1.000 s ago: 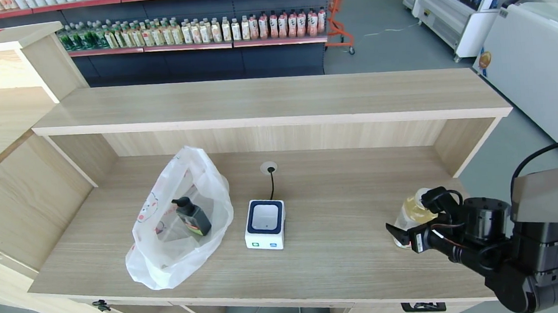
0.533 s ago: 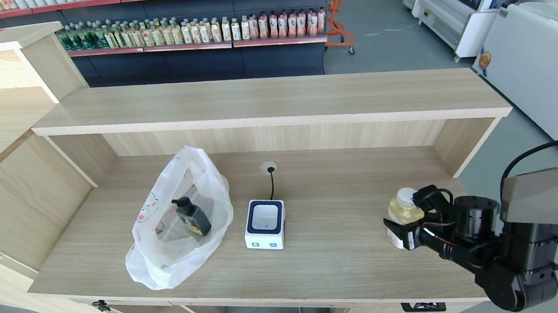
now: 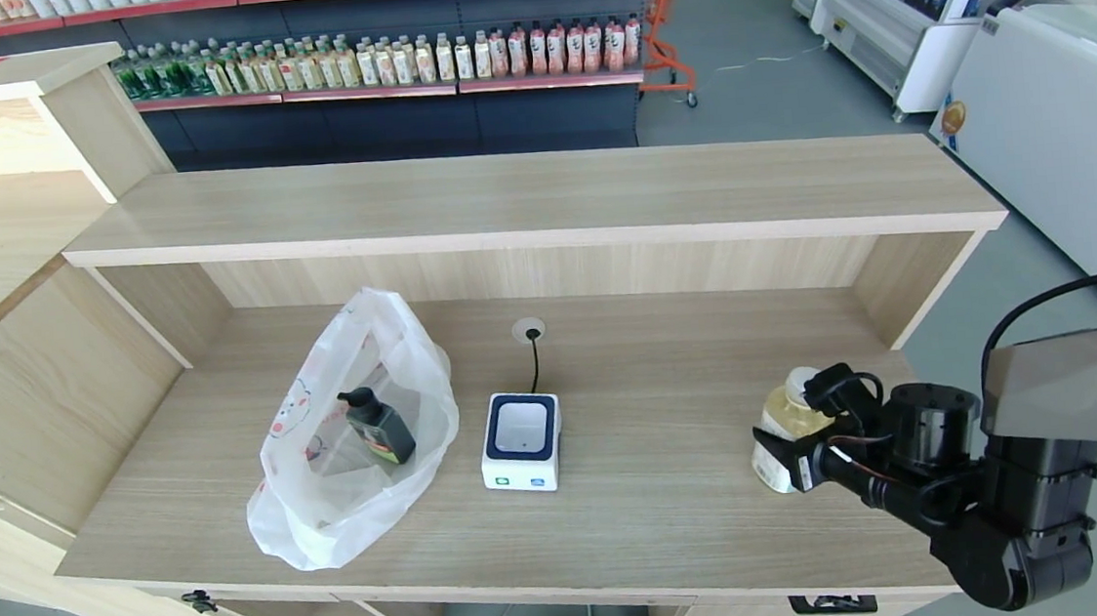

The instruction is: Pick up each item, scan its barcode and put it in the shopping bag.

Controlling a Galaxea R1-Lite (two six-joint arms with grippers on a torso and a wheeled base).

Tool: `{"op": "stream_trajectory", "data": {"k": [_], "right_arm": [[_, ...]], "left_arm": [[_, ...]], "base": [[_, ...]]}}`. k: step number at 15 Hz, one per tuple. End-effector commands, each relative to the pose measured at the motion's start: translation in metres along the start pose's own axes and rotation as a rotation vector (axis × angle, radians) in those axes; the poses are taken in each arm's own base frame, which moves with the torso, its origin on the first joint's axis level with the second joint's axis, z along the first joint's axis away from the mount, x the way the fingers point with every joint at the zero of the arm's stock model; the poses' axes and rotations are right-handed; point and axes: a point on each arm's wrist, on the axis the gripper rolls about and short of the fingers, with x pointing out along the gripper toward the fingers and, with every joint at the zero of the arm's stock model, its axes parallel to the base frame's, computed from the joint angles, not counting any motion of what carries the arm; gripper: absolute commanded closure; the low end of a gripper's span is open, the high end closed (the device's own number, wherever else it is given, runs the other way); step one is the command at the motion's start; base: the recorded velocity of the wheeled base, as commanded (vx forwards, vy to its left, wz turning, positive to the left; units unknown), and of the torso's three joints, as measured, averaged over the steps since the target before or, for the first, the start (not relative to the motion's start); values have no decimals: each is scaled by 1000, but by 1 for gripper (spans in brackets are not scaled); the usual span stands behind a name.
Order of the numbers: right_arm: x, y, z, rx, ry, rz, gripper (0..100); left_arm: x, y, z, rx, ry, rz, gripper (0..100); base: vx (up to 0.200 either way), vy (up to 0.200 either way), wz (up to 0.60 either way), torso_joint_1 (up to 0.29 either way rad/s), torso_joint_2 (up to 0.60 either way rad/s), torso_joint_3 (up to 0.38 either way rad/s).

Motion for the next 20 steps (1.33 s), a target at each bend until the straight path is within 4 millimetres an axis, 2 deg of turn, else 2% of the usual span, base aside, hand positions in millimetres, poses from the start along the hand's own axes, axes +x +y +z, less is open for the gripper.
{"op": "stream_trajectory", "data": {"k": [1, 5, 6, 8, 10, 13, 15, 20], "right_arm": [[-2, 1, -2, -5, 11, 6, 100], [-15, -1, 28, 136, -79, 24, 100], [-24, -4, 48, 203, -126, 53, 100], [-40, -5, 73, 296, -195, 175, 100], [-60, -1, 88, 364, -204, 344, 100], [-82, 13, 110, 386, -175, 541, 100], [-102, 29, 129, 422, -161, 693, 100], [-129, 56, 144, 411, -112, 845, 100]], "left_arm": [[0, 0, 0, -1, -1, 0, 0], [0, 0, 0, -1, -1, 0, 0], [0, 0, 0, -1, -1, 0, 0], [0, 0, 0, -1, -1, 0, 0], [0, 0, 0, -1, -1, 0, 0], [0, 0, 0, -1, -1, 0, 0], [0, 0, 0, -1, -1, 0, 0], [0, 0, 0, -1, -1, 0, 0]], "base": [[0, 0, 0, 0, 0, 0], [0, 0, 0, 0, 0, 0], [0, 0, 0, 0, 0, 0], [0, 0, 0, 0, 0, 0], [0, 0, 0, 0, 0, 0], [0, 0, 0, 0, 0, 0], [0, 0, 0, 0, 0, 0], [0, 0, 0, 0, 0, 0]]}}
